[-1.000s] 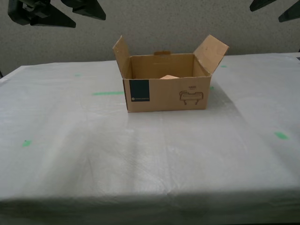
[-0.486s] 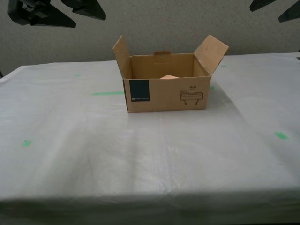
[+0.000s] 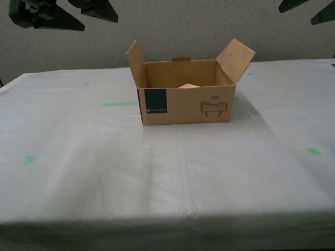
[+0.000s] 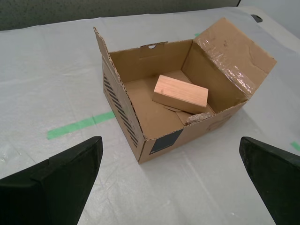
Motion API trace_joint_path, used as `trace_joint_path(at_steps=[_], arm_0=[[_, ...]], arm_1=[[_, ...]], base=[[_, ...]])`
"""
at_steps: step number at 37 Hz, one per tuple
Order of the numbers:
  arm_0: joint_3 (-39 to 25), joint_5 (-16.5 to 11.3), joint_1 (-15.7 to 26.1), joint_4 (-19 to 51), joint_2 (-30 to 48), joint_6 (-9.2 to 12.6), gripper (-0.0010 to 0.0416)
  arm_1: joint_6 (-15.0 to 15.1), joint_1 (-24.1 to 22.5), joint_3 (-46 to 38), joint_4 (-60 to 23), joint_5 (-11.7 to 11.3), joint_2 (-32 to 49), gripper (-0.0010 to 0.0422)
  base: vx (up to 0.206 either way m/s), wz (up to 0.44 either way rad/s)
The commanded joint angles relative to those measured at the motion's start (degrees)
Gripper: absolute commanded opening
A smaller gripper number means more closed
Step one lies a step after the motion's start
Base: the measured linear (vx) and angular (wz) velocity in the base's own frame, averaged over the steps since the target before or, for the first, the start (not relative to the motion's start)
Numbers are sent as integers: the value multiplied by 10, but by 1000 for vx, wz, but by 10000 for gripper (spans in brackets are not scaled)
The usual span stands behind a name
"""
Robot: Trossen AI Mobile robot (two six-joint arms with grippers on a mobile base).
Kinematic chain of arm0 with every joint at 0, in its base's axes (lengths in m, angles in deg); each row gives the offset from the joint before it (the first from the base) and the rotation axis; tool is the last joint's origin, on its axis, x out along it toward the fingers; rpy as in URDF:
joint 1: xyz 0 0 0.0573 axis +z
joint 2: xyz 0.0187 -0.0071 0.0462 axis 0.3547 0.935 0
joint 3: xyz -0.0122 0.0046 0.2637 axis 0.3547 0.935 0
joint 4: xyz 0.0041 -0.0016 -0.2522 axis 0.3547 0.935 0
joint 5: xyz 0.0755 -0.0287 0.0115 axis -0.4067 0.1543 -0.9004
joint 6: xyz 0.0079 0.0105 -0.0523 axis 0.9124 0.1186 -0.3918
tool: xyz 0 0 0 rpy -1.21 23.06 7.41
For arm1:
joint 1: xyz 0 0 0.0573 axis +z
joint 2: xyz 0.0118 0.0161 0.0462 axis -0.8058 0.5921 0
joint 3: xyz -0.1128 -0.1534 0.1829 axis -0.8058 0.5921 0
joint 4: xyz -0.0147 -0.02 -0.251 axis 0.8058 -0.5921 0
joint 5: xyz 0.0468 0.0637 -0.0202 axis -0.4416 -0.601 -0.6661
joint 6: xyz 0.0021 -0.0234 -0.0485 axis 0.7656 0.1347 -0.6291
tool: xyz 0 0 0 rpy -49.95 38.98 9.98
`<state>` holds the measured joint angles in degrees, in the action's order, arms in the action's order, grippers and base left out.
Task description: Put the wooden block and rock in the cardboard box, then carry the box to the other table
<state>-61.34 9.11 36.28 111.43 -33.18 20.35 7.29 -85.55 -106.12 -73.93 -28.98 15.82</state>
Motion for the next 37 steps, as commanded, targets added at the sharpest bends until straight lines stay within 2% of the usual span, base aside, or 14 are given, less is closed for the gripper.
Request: trace_joint_path(at_steps=[1, 37], arm_0=[[0, 0, 0, -1, 0, 0, 394], [0, 0, 0, -1, 0, 0, 394]], arm_1=[[0, 0, 0, 0, -1, 0, 400], [0, 0, 0, 0, -1, 0, 400]], base=[[0, 0], [0, 0]])
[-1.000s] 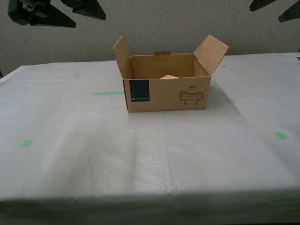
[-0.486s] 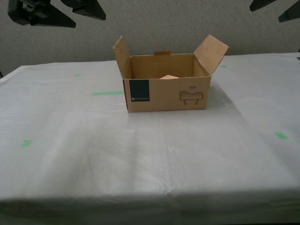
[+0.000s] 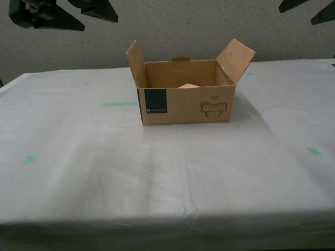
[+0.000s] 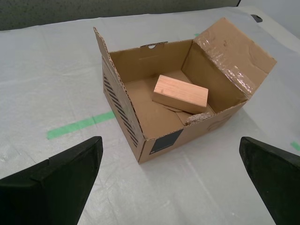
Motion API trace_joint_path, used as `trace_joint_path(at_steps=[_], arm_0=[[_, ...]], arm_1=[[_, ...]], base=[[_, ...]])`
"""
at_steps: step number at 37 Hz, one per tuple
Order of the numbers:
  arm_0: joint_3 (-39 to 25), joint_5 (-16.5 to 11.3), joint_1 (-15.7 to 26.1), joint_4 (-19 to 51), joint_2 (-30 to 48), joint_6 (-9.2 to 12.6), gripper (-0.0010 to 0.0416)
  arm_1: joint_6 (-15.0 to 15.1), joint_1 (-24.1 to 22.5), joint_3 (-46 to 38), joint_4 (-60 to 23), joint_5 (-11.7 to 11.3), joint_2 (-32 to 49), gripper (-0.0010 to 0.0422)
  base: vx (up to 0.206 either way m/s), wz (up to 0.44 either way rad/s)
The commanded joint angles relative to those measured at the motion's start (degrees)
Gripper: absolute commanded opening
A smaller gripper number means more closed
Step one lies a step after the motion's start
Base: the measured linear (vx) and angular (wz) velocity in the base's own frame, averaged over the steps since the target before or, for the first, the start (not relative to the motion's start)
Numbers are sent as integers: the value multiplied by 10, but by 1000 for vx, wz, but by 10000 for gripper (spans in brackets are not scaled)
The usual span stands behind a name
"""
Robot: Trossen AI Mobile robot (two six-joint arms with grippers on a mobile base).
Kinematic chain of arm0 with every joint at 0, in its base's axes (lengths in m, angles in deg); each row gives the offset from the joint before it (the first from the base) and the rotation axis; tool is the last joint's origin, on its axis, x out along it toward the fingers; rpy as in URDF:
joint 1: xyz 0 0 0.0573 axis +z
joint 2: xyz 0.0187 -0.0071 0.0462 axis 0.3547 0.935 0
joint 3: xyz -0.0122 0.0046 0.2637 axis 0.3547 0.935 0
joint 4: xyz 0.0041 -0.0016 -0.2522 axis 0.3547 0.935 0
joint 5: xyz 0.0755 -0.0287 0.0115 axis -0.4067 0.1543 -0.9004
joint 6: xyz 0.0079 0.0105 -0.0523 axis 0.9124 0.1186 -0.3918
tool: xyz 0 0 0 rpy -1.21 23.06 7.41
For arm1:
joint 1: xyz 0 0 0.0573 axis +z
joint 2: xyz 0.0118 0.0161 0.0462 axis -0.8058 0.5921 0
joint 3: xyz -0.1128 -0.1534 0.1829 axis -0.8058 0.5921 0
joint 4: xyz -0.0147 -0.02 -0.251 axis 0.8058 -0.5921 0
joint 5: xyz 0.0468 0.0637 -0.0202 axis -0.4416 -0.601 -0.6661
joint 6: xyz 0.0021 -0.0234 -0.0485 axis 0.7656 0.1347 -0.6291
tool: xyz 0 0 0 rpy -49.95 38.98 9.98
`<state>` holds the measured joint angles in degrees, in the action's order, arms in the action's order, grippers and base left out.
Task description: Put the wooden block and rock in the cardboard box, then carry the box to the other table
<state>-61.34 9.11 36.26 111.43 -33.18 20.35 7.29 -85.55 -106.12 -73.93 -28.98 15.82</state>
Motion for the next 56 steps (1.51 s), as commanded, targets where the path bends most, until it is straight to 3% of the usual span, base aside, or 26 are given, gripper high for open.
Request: trace_joint_path(at_steps=[1, 56], arm_0=[[0, 0, 0, -1, 0, 0, 393], [0, 0, 0, -1, 0, 0, 394]], arm_1=[[0, 0, 0, 0, -1, 0, 400], [0, 0, 0, 0, -1, 0, 400]], base=[[0, 0], [0, 0]])
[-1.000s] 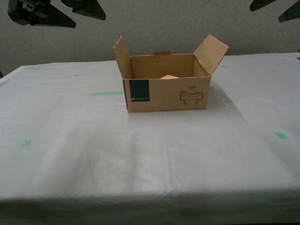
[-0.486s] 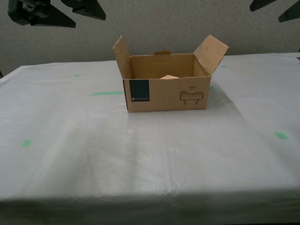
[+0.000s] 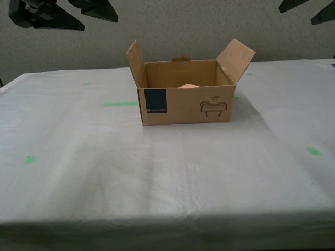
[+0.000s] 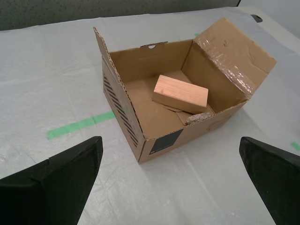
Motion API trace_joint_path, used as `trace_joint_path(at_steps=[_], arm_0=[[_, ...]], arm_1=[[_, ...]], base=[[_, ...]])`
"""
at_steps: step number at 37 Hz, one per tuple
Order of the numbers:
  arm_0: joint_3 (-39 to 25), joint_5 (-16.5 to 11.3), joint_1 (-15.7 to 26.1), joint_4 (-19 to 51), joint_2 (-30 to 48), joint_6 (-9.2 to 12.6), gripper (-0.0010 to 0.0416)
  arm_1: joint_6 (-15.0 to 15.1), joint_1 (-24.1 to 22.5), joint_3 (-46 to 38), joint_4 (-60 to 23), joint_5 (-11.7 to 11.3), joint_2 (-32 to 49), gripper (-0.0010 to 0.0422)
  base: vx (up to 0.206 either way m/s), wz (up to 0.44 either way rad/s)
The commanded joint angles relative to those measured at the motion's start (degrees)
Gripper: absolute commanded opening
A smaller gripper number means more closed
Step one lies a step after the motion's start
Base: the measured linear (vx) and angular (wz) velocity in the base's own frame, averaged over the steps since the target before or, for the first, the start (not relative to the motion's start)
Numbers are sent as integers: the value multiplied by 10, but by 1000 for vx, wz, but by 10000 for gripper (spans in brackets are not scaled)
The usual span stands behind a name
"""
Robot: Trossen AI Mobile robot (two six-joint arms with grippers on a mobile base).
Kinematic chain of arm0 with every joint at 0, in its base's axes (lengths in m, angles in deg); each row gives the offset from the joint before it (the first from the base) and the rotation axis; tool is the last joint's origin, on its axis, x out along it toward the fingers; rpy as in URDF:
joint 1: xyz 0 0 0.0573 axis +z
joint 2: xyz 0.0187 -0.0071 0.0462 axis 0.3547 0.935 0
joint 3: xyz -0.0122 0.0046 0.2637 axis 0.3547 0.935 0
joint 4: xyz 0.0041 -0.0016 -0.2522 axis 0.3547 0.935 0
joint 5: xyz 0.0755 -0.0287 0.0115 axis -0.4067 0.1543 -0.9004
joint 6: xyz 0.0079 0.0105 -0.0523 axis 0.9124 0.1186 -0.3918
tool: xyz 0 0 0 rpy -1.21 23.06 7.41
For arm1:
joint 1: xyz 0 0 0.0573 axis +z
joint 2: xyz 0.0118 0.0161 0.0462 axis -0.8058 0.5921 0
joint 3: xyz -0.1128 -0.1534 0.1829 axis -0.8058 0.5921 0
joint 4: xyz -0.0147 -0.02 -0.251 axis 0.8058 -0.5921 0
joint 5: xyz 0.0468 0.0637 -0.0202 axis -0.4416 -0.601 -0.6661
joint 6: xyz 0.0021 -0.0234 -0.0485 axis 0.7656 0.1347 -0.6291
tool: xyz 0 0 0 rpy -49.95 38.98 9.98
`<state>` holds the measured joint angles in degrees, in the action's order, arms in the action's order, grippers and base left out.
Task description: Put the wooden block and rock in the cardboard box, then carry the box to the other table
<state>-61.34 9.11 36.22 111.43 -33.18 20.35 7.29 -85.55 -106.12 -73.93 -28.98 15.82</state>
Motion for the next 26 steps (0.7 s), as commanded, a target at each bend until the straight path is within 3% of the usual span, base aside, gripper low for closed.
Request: trace_joint_path(at_steps=[1, 26], arm_0=[[0, 0, 0, -1, 0, 0, 393], [0, 0, 0, -1, 0, 0, 394]], arm_1=[[0, 0, 0, 0, -1, 0, 400], [0, 0, 0, 0, -1, 0, 400]], base=[[0, 0], [0, 0]])
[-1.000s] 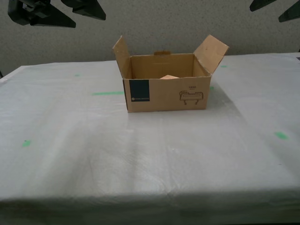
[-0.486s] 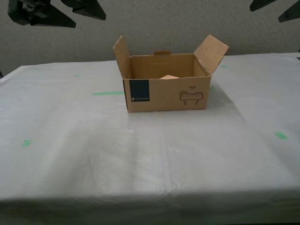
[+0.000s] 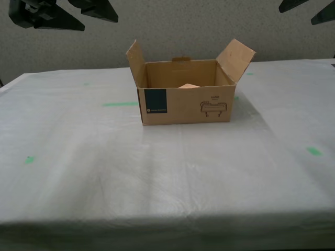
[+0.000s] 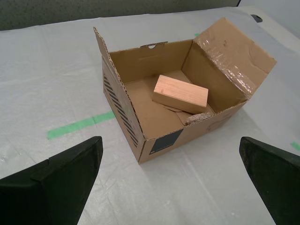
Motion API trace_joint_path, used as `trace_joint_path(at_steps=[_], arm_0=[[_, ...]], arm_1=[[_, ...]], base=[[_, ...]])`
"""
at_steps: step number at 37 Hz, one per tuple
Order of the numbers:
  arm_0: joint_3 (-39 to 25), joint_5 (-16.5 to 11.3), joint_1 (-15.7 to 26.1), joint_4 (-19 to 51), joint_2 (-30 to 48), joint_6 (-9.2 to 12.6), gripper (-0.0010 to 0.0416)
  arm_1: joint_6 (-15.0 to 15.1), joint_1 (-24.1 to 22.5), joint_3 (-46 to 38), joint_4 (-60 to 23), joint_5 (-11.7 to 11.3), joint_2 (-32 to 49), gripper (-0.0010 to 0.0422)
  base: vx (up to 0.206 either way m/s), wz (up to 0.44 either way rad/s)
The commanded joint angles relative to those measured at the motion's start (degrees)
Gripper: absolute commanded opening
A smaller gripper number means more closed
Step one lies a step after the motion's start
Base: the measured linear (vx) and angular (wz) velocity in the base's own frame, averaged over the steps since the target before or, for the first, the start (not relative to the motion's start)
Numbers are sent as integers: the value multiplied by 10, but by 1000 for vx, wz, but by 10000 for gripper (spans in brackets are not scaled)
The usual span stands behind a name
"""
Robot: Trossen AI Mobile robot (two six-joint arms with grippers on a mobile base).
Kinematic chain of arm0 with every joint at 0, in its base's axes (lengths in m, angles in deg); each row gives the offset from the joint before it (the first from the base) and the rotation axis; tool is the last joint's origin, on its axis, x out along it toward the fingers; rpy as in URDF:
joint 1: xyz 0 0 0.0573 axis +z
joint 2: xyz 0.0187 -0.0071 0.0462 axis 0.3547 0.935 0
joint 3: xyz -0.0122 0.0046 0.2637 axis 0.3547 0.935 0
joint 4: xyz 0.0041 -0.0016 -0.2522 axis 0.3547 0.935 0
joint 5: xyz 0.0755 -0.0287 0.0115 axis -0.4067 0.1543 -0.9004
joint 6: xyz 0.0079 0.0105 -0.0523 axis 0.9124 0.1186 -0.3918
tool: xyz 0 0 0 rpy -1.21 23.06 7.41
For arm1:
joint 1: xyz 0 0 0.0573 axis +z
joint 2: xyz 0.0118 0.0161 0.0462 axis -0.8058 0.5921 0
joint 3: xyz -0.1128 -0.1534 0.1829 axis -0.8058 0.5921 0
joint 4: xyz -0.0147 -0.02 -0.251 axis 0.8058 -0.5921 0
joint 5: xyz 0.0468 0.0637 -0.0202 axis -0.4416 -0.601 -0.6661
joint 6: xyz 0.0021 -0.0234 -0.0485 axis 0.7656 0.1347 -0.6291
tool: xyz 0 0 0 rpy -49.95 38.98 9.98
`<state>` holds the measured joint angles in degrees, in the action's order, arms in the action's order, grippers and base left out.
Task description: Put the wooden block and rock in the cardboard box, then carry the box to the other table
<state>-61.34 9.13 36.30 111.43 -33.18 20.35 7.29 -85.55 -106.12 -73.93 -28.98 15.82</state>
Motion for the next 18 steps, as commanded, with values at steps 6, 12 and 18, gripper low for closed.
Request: trace_joint_path(at_steps=[6, 12, 18], arm_0=[[0, 0, 0, -1, 0, 0, 394], [0, 0, 0, -1, 0, 0, 394], [0, 0, 0, -1, 0, 0, 394]], arm_1=[[0, 0, 0, 0, -1, 0, 400], [0, 0, 0, 0, -1, 0, 400], [0, 0, 0, 0, -1, 0, 400]], base=[[0, 0], [0, 0], [0, 0]])
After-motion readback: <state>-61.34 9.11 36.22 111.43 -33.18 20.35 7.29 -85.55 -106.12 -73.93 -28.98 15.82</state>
